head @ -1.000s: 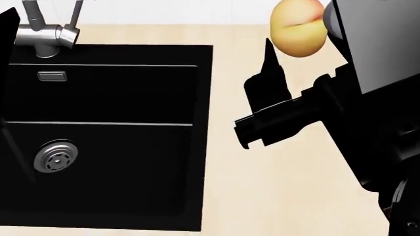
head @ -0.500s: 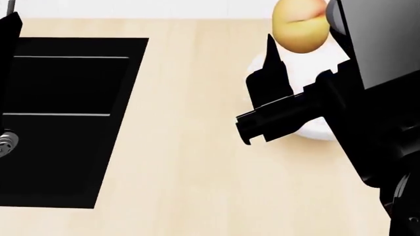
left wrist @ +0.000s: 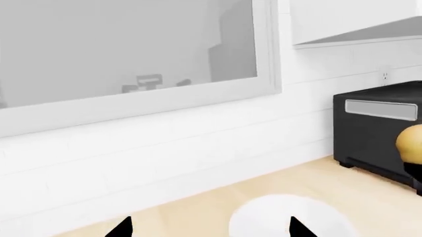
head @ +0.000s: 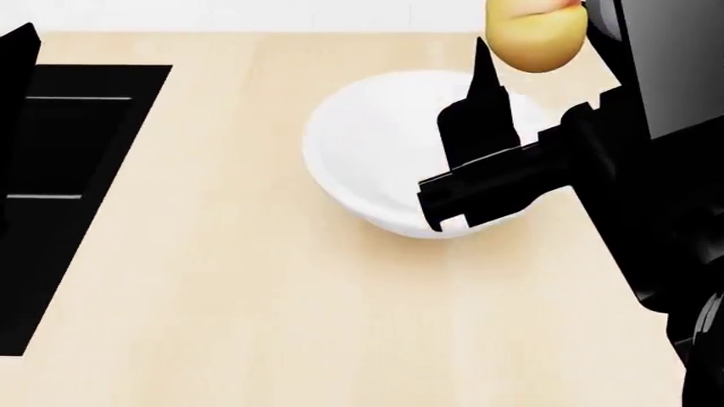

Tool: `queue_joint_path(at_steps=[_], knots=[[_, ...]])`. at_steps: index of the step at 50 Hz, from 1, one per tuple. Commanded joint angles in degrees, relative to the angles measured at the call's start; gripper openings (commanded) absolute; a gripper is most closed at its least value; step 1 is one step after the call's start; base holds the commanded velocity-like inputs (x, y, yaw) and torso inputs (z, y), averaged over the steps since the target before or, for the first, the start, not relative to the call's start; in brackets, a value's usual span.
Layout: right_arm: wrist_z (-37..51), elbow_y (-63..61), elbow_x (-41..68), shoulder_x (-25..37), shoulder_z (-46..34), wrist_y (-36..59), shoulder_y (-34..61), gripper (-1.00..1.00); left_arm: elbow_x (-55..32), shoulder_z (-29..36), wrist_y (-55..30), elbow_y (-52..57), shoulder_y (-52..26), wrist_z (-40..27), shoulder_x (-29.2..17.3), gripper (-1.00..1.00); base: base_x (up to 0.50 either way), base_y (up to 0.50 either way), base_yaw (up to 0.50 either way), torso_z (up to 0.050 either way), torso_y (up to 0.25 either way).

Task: Pick the cucumbers and broccolis from the sink and place them in one bowl. Place the apricot in the other bowl. Then turn off the sink faucet.

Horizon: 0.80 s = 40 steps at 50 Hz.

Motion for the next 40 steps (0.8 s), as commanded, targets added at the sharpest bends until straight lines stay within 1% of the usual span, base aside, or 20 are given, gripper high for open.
queue_joint_path(at_steps=[1,5,20,24,28,32,40], knots=[[-1.0,0.0,-2.6,-1.9,1.7,0.0,0.3,-1.00,1.0,-1.0,0.5,-0.8,0.2,2.4,0.8,1.00,0.00,0.00,0.00,0.000,0.000],[-0.9,0.1,-2.7,-2.0,2.0,0.2,0.7,-1.00,1.1,-1.2,0.7,-0.8,0.5,2.6,0.8,1.00,0.16,0.00,0.00,0.000,0.000],[-1.0,-0.4,-2.5,-2.0,2.0,0.0,0.0,-1.00,0.8,-0.8,0.4,-0.8,-0.2,2.4,0.8,1.00,0.49,0.00,0.00,0.000,0.000],[-2.0,1.0,-1.5,-1.8,2.2,-0.5,-0.4,-1.00,0.4,-0.7,0.4,-0.8,-0.5,2.1,0.8,1.00,0.00,0.00,0.00,0.000,0.000],[-5.3,5.0,1.1,-2.9,0.9,-0.1,-2.3,-1.00,0.5,-0.6,0.3,-0.9,-0.8,2.1,0.9,1.00,0.00,0.00,0.00,0.000,0.000],[-7.8,9.5,1.2,-4.2,-0.1,-0.5,-4.2,-1.00,0.5,-0.6,0.3,-1.0,-0.9,2.2,0.9,1.00,0.00,0.00,0.00,0.000,0.000],[-10.1,13.6,1.9,-5.4,-1.4,1.3,-4.8,-1.00,1.5,-0.6,0.6,-1.0,0.1,2.9,1.2,1.00,0.00,0.00,0.00,0.000,0.000]])
